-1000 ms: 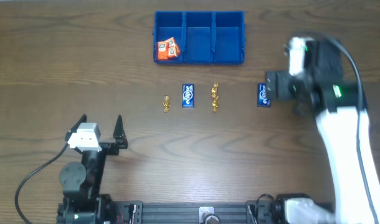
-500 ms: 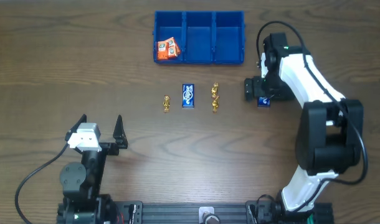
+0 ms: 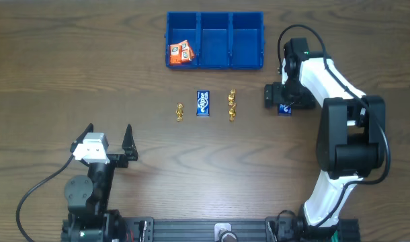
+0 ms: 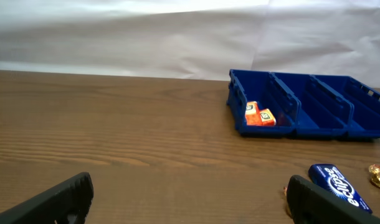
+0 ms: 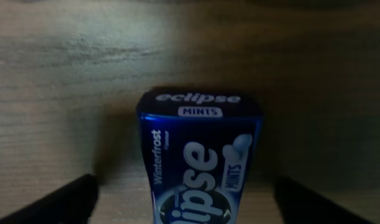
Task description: Sort Candies Into Trays
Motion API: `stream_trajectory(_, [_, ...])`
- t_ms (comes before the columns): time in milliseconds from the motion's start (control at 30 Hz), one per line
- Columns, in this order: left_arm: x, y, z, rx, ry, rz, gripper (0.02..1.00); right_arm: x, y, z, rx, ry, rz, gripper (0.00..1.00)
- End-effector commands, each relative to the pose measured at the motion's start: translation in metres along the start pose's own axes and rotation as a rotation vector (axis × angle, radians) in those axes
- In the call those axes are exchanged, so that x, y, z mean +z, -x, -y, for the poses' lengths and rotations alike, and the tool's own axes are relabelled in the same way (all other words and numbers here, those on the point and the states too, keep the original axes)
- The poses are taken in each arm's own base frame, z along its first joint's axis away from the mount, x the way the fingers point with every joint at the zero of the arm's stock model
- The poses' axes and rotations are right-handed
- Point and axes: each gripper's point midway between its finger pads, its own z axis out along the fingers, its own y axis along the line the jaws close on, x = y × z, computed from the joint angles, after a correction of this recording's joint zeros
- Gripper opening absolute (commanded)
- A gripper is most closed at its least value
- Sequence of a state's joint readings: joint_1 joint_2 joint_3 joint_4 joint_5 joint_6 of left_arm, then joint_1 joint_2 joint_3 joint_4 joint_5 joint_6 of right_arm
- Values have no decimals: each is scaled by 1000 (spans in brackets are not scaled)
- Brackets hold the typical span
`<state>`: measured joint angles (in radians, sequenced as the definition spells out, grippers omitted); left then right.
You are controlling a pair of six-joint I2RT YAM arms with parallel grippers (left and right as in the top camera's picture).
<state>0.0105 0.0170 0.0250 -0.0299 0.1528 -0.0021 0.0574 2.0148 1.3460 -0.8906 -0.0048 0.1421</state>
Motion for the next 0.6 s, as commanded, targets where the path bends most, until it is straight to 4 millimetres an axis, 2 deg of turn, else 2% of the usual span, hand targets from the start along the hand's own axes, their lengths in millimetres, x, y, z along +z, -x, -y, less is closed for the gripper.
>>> stream_trajectory(33, [1,-17,2,0,-18,-50,998,2,3,1,13,-2,8,796])
stream_trajectory(167, [1,-17,2,0,-18,-50,998,2,3,4,13,-21,9,693])
stream_trajectory(367, [1,-17,2,0,-18,-50,996,2,4,6,13,-28,14,645])
stream_trajectory(600, [1,-17,2,0,-18,-50,998,2,5,5,13,-27,18,516])
